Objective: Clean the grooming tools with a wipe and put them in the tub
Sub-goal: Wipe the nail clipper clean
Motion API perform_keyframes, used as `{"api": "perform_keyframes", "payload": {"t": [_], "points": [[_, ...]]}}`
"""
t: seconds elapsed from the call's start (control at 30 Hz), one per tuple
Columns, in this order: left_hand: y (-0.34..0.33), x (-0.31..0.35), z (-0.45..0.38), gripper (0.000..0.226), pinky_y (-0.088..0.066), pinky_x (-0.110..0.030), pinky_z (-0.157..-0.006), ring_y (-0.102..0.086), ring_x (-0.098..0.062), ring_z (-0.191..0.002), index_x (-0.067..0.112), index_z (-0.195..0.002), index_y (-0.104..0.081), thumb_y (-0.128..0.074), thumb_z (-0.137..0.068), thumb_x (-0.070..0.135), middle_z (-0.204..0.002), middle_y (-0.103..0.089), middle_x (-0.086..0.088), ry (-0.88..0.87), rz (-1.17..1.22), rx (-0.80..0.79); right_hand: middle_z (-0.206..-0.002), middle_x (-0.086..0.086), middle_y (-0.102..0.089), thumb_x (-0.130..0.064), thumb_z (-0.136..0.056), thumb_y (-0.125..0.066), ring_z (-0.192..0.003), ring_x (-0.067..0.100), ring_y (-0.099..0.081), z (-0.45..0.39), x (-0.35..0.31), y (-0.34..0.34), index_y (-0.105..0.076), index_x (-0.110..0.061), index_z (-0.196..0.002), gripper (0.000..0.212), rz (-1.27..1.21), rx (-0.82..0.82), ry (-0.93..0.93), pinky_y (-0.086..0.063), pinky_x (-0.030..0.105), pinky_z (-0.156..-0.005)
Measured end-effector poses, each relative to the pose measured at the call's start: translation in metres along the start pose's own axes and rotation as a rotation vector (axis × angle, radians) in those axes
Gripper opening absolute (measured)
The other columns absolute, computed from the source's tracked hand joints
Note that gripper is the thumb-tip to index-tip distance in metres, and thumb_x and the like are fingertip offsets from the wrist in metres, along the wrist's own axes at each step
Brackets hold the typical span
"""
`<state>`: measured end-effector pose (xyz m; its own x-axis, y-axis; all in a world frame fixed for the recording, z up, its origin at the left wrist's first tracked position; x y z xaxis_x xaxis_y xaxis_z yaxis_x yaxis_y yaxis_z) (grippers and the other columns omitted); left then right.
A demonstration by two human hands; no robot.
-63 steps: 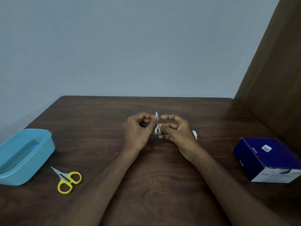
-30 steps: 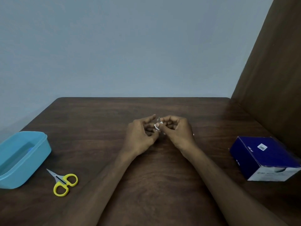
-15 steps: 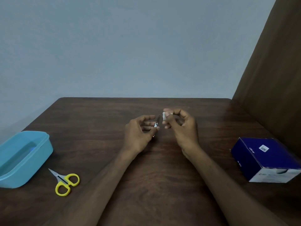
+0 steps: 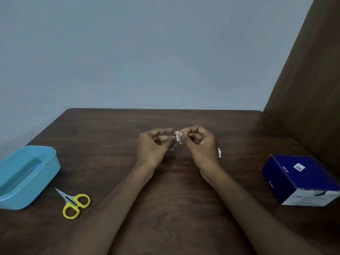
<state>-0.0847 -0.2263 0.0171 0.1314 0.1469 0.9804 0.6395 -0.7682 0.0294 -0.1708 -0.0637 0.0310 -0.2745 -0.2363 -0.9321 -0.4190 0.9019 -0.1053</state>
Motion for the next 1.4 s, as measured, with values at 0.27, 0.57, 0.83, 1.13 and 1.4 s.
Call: {"api": "perform_keyframes", "payload": {"t": [0.27,0.57,0.83,1.13,1.4], "points": [[-0.008,-0.005,-0.003,0.032,-0.065,-0.023,-0.076,-0.081,-0.019,-0.090,0.001,-0.122,-0.076,-0.082,-0.091,0.002,-0.102,-0.083,-0.015,0.057,0.260,-0.092,-0.090,0.015,-0.081,-0.007,-0.093,-0.081,-0.081,0.022,-0.076,0.000,0.003,-0.001,-0.070,-0.007,-0.093,0.010,-0.122,0.024,-0.050,-0.062,0.039,-0.083],[-0.004,-0.006,-0.004,0.021,-0.066,-0.024,-0.075,-0.080,-0.017,-0.085,0.001,-0.112,-0.079,-0.081,-0.091,-0.003,-0.095,-0.084,-0.014,0.030,0.266,-0.032,-0.086,0.011,-0.081,-0.009,-0.093,-0.081,-0.076,0.020,-0.076,0.001,0.005,0.004,-0.070,-0.010,-0.090,0.011,0.010,0.051,-0.055,-0.062,0.055,-0.088],[-0.008,-0.007,-0.004,0.023,-0.065,-0.023,-0.076,-0.081,-0.017,-0.088,0.002,-0.115,-0.079,-0.079,-0.092,-0.005,-0.098,-0.083,-0.015,0.037,0.278,-0.072,-0.079,-0.003,-0.080,-0.016,-0.088,-0.086,-0.076,0.018,-0.078,0.001,-0.003,0.007,-0.076,-0.021,-0.086,0.012,0.250,0.062,0.041,-0.064,0.044,-0.076],[-0.016,-0.011,-0.004,0.019,-0.065,-0.025,-0.082,-0.081,-0.020,-0.094,0.007,-0.110,-0.080,-0.077,-0.094,-0.004,-0.099,-0.084,-0.014,0.067,0.251,-0.123,-0.080,-0.009,-0.081,-0.012,-0.083,-0.090,-0.073,0.003,-0.075,-0.003,-0.005,0.010,-0.081,-0.020,-0.082,0.013,0.315,0.067,0.080,-0.060,0.022,-0.072],[-0.014,-0.013,-0.004,0.022,-0.065,-0.022,-0.079,-0.081,-0.014,-0.085,0.005,-0.110,-0.080,-0.080,-0.090,-0.004,-0.094,-0.084,-0.011,0.065,0.253,-0.146,-0.076,-0.009,-0.080,-0.012,-0.080,-0.091,-0.070,0.003,-0.074,-0.003,-0.006,0.010,-0.081,-0.020,-0.082,0.013,0.375,0.056,0.083,-0.062,0.025,-0.070]]}}
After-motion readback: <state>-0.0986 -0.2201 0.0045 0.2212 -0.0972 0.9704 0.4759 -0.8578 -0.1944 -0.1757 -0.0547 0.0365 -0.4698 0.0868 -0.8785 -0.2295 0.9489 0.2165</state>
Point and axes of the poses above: each hand's wrist, its own z-axis away from the middle knuckle, its own y-axis out of the back of the hand, x = y × z, the point moved 10 cm from there along -z, towards the middle knuckle
